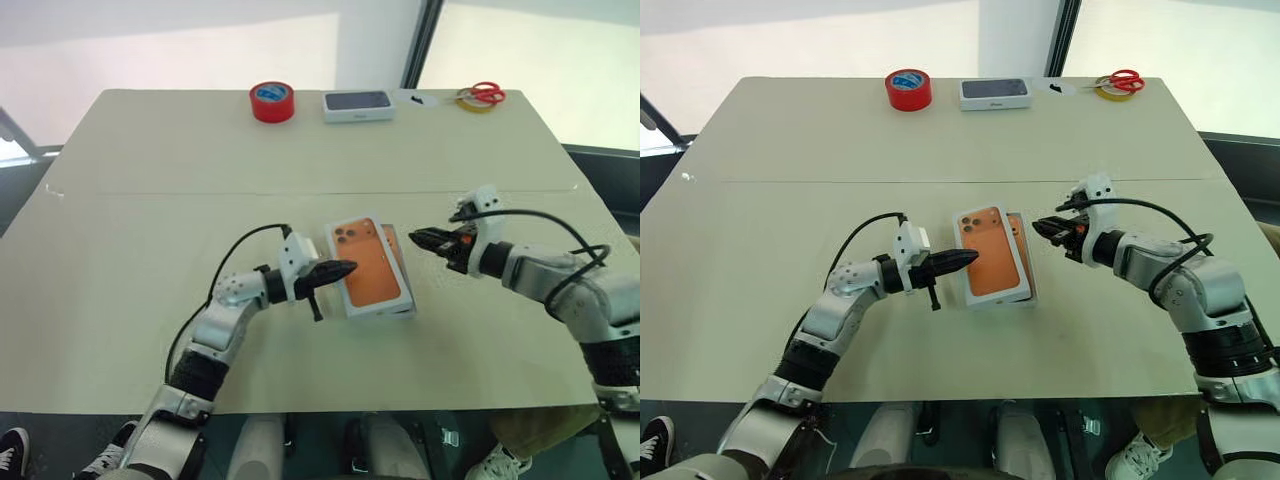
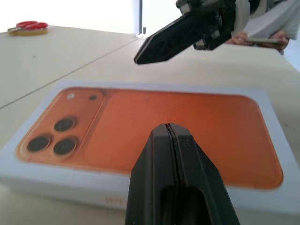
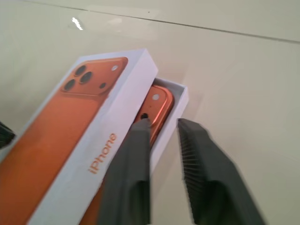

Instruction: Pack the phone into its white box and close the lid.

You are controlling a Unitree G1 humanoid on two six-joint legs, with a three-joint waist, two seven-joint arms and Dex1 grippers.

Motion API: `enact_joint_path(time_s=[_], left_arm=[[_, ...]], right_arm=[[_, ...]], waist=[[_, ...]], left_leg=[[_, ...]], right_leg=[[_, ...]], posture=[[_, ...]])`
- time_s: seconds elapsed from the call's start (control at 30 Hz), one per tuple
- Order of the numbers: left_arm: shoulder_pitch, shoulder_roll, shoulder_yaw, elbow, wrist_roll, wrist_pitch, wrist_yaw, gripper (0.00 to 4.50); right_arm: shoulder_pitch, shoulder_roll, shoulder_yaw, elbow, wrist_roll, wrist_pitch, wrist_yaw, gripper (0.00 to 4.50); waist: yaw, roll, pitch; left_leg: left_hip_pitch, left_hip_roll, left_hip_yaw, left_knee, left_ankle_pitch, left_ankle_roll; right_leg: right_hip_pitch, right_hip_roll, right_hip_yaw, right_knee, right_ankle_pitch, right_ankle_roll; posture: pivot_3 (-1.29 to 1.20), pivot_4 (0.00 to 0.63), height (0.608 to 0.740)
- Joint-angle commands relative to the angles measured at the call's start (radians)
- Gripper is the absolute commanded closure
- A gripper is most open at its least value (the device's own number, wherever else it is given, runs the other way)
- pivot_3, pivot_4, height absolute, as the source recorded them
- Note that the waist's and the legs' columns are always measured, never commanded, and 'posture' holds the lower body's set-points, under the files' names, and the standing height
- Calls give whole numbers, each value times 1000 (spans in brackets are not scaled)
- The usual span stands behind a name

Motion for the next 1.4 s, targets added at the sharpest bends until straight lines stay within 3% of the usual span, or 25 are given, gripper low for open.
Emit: enact_joint_path(time_s=[0.03, 0.23, 0.33, 0.7, 1.13, 1.23, 1.4], left_arm=[[14, 47, 38, -67, -22, 15, -18, 4500], [21, 101, 19, -43, 18, 72, -12, 4500], [-17, 69, -17, 33, 89, 36, 34, 4500], [-125, -69, -28, 133, 105, 64, 81, 4500], [-142, -121, -35, 171, 131, 22, 106, 4500], [-127, -90, -37, 153, 141, 11, 82, 4500], [-186, -117, 38, 120, 53, 85, 100, 4500]], right_arm=[[9, 1, 9, -44, -126, -84, 64, 4437], [24, 30, 29, -39, -273, -158, 131, 4437], [31, 42, 46, -37, -332, -173, 160, 4437], [81, 60, 19, -65, -442, -187, 229, 4437], [130, 58, -36, -64, -509, -188, 251, 4437], [130, 56, -35, -63, -531, -202, 252, 4437], [91, 98, -133, -50, -441, -196, 270, 4437]], waist=[[1, 0, 0], [1, 0, 0], [3, 0, 0], [1, 0, 0], [2, 0, 0], [1, 0, 0], [1, 0, 0]], left_leg=[[0, 0, 0, 0, 0, 0], [1, 0, 0, 2, 1, 2], [0, -1, 0, 1, 1, 2], [0, -1, 0, 3, 1, 2], [1, -1, 0, 5, 3, -2], [1, -1, 0, 5, 3, -2], [1, -1, 0, 5, 4, -3]], right_leg=[[0, 0, 0, 0, 0, 0], [1, -2, 1, 0, 2, 2], [1, -2, 1, -1, 2, 2], [2, -2, 1, 0, 2, 2], [3, -2, 1, 0, 2, 2], [3, -2, 1, 0, 2, 2], [3, -2, 1, 1, 2, 2]], posture=[[0, 150, 740], [0, 150, 740], [0, 150, 740], [0, 150, 740], [0, 150, 740], [0, 150, 740], [0, 150, 740]])
